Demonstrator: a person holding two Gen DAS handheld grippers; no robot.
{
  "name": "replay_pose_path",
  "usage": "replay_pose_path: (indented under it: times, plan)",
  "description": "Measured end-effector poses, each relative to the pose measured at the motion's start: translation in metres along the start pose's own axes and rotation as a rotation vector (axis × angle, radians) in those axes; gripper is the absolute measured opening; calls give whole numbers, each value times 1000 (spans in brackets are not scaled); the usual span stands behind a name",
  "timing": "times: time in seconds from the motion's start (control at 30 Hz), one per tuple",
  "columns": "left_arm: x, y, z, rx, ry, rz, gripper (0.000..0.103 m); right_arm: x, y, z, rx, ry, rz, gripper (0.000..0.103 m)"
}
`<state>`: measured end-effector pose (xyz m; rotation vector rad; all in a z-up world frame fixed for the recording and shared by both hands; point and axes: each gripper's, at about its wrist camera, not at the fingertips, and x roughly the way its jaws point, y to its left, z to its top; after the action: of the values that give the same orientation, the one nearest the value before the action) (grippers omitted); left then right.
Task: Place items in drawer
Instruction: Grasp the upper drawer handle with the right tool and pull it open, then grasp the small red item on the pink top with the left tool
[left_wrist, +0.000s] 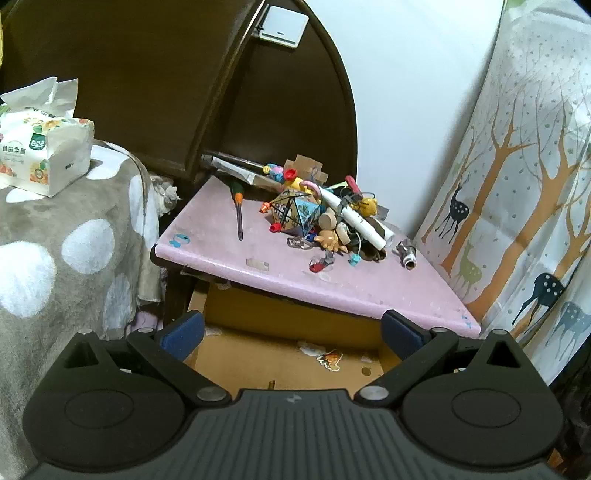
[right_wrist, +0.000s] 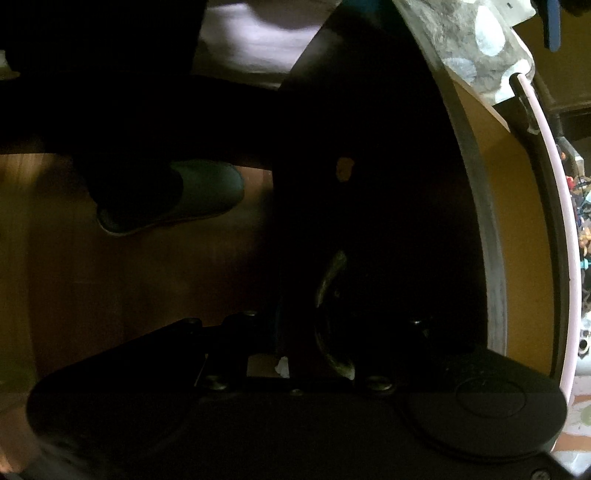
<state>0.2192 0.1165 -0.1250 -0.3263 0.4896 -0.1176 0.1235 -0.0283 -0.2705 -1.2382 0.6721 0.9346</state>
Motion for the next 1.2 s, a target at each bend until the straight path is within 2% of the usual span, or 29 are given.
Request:
replay_pose_path:
  times: [0.17,0.57,0.67,0.73,0.8,0.97,1.03,1.1,1.2]
  plan:
    - [5,-4,-2,11,18,-3,103,-4,16,0,40,-29,-22,23]
    - [0,-33,-4,104,28,-8,103,-2,25,-5,124,-115,-35,23]
    - [2,-41,-2,103,24,4,103,-20,20,-14,153,-139,-41,23]
    - [8,-46,1,112,29,24,102,-20,21,-16,175,-154,-36,36]
    - [15,-51,4,132,46,35,103,-20,23,-17,184,-166,-23,42]
    - [44,-66,23,263,71,100,102,-20,25,-18,196,-188,-18,42]
    - [61,-72,30,317,87,100,98,-20,25,-18,203,-195,-17,43]
    - [81,-76,38,339,111,87,85,-20,26,-18,209,-201,-15,43]
    - [114,-81,48,380,141,66,71,-21,27,-19,219,-212,-13,46]
